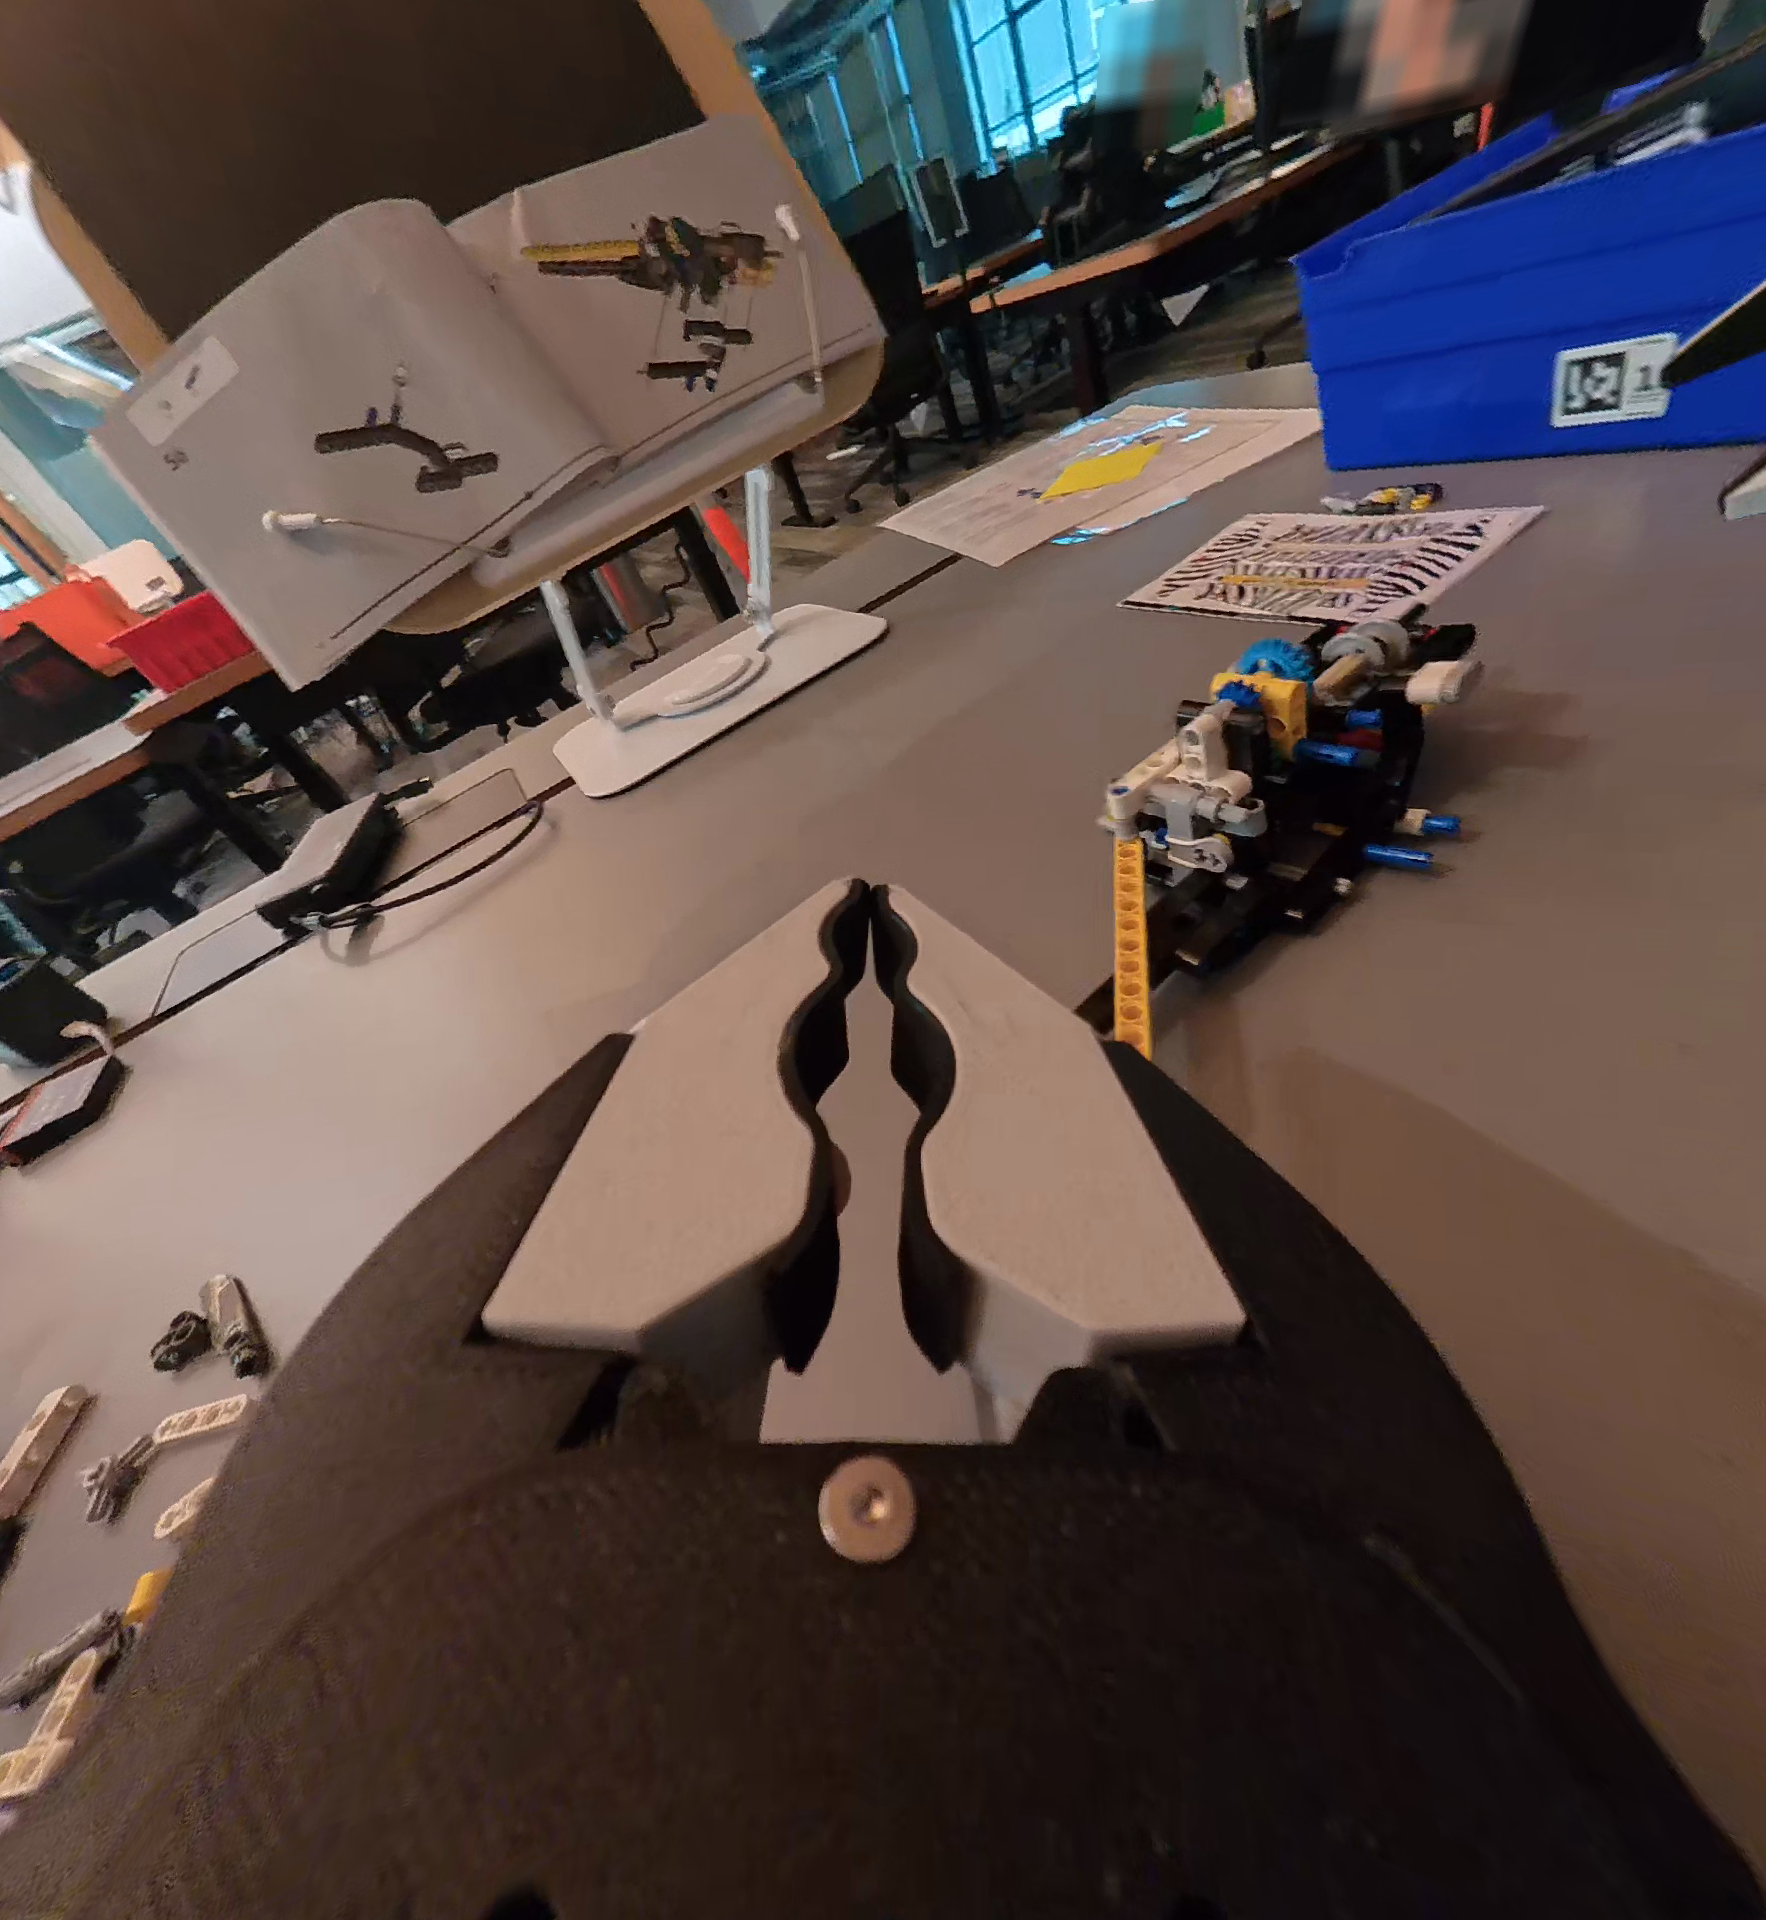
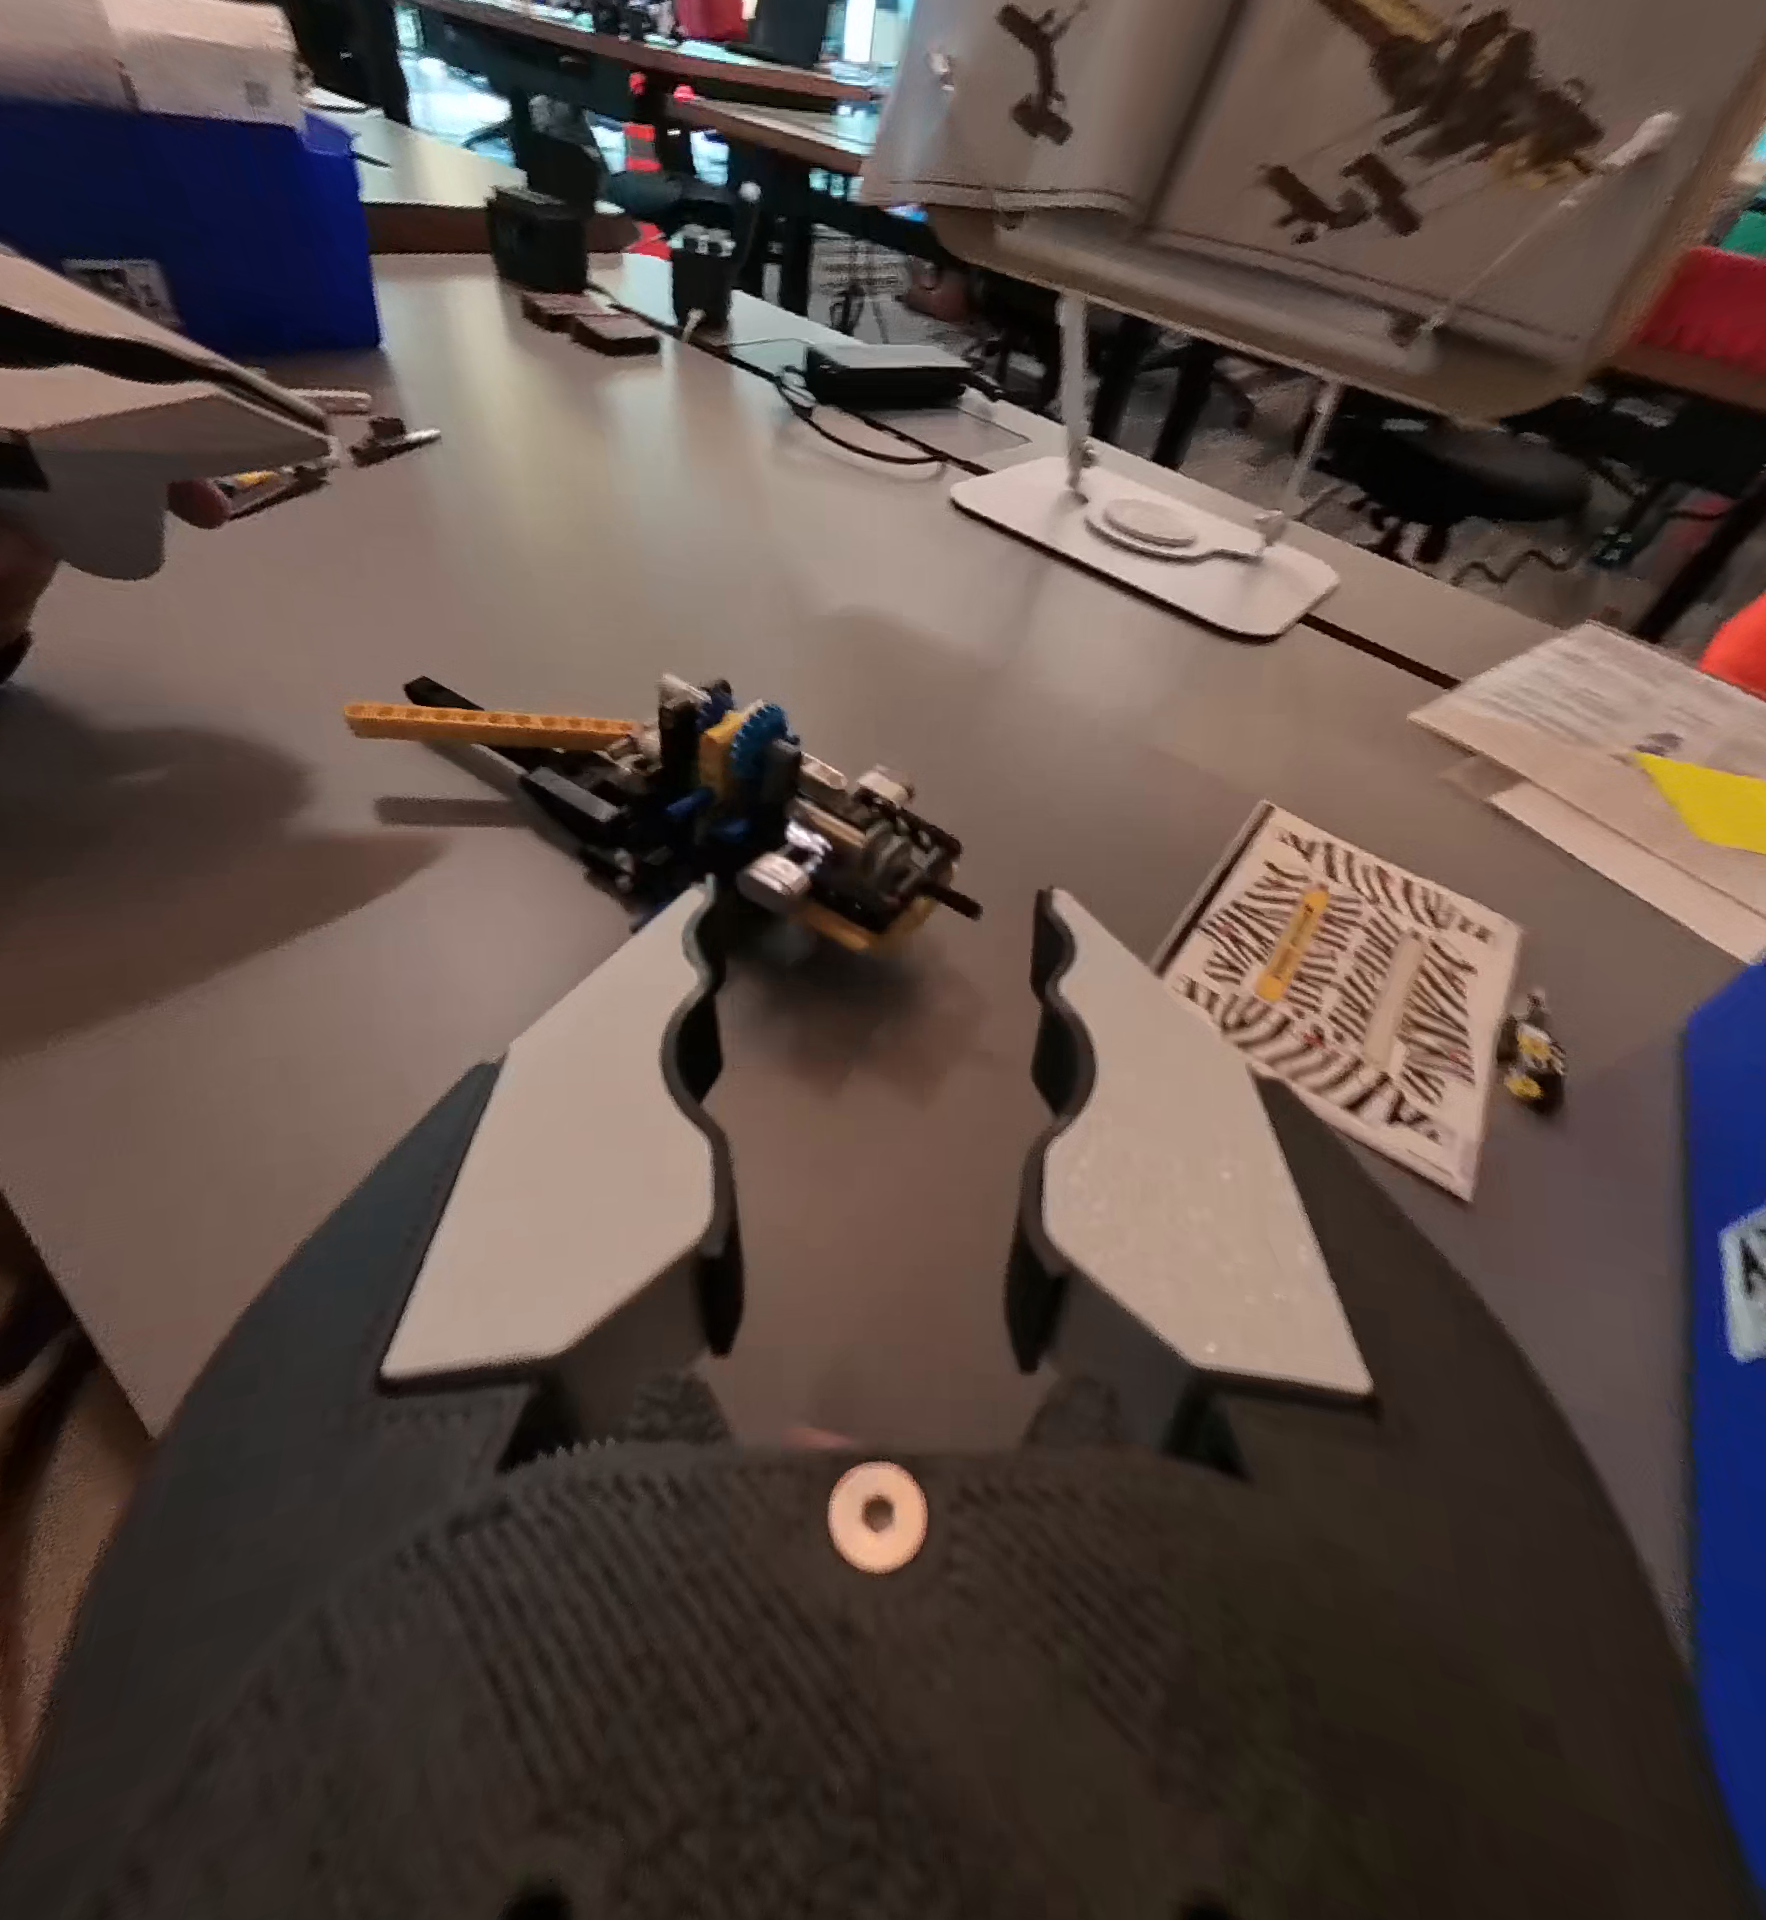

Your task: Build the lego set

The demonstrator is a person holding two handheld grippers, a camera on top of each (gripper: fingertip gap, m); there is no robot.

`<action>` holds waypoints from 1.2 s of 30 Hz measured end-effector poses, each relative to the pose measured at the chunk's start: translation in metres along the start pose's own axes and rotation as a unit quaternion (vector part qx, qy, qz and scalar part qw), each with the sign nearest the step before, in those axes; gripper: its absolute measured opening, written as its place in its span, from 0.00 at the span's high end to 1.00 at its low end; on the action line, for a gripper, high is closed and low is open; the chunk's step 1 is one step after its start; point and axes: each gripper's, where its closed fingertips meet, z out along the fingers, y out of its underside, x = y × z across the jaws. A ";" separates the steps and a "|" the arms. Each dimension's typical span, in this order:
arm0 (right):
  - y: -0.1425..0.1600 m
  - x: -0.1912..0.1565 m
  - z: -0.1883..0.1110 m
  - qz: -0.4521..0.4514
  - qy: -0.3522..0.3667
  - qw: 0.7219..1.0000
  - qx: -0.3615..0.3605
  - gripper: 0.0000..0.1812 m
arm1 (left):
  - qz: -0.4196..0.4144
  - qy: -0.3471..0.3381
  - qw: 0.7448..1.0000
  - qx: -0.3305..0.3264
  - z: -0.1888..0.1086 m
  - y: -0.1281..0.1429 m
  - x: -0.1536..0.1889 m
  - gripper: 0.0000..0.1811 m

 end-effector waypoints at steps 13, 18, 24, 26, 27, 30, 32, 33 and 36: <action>-0.006 -0.006 0.068 -0.122 -0.238 0.952 -0.151 0.60 | -0.056 0.158 0.982 -0.083 0.029 0.008 0.042 0.75; 0.009 -0.006 0.087 -0.121 -0.274 0.933 -0.201 0.60 | -0.140 0.293 0.936 -0.140 0.043 -0.005 0.071 0.67; 0.018 -0.011 0.088 -0.108 -0.315 0.910 -0.247 0.60 | -0.114 0.342 0.914 -0.185 0.076 0.003 0.091 0.60; 0.019 -0.011 0.089 -0.109 -0.317 0.908 -0.250 0.60 | -0.112 0.354 0.909 -0.189 0.083 0.005 0.096 0.59; 0.020 -0.012 0.090 -0.110 -0.317 0.908 -0.250 0.61 | -0.113 0.358 0.908 -0.188 0.086 0.005 0.098 0.59; 0.018 -0.014 0.093 -0.105 -0.322 0.910 -0.240 0.64 | -0.113 0.361 0.906 -0.188 0.090 0.008 0.100 0.59; 0.019 -0.015 0.094 -0.107 -0.322 0.910 -0.238 0.65 | -0.112 0.362 0.906 -0.190 0.090 0.010 0.102 0.60; 0.020 -0.016 0.094 -0.111 -0.321 0.910 -0.239 0.65 | -0.113 0.365 0.904 -0.191 0.089 0.011 0.103 0.61; 0.020 -0.018 0.093 -0.119 -0.317 0.912 -0.230 0.67 | -0.118 0.363 0.905 -0.189 0.088 0.011 0.104 0.62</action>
